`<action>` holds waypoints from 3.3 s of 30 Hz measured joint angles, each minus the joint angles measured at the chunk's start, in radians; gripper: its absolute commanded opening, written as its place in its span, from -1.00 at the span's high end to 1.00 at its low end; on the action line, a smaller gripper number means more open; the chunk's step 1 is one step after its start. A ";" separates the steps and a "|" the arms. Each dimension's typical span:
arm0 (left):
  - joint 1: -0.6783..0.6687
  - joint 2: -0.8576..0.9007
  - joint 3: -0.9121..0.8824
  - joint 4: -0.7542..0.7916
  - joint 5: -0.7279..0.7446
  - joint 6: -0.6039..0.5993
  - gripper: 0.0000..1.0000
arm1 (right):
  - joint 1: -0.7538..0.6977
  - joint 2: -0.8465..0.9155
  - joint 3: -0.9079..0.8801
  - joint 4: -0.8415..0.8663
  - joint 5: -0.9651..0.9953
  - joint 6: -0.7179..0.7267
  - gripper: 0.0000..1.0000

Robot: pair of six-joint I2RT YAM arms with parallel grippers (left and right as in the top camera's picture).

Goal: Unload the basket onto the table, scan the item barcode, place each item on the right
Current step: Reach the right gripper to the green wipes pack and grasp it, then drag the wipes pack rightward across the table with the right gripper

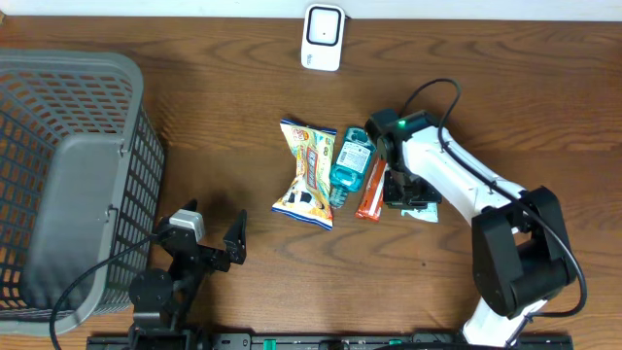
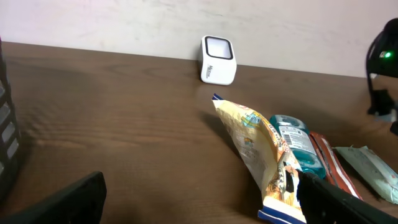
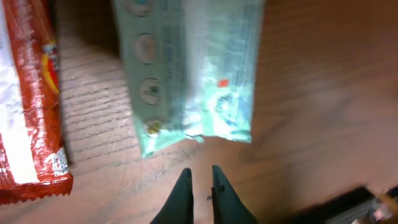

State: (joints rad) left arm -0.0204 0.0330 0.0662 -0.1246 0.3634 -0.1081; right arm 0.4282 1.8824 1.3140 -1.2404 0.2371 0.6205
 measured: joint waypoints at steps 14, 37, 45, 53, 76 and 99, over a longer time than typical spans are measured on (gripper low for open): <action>0.000 0.000 0.000 0.000 0.000 0.000 -0.96 | -0.172 -0.006 -0.080 0.329 0.136 0.143 0.67; 0.000 0.000 0.000 0.000 0.000 0.000 -0.96 | -0.201 0.060 -0.042 0.502 -0.386 -0.569 -0.01; 0.000 0.000 0.000 0.000 0.000 0.000 -0.96 | -0.200 0.039 0.241 0.135 -0.418 -0.379 -0.43; 0.000 0.000 0.000 0.000 0.000 0.000 -0.96 | -0.200 -0.008 0.133 0.047 -0.329 0.229 -0.44; 0.000 0.000 0.000 0.000 0.000 0.000 -0.96 | -0.200 -0.158 -0.189 0.378 -0.307 0.594 -0.54; 0.000 0.000 0.000 0.000 0.000 0.000 -0.96 | -0.200 -0.333 -0.649 1.032 -0.209 0.735 -0.25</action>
State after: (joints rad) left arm -0.0204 0.0330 0.0658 -0.1242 0.3634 -0.1078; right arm 0.2283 1.5490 0.6647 -0.2081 0.0284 1.3552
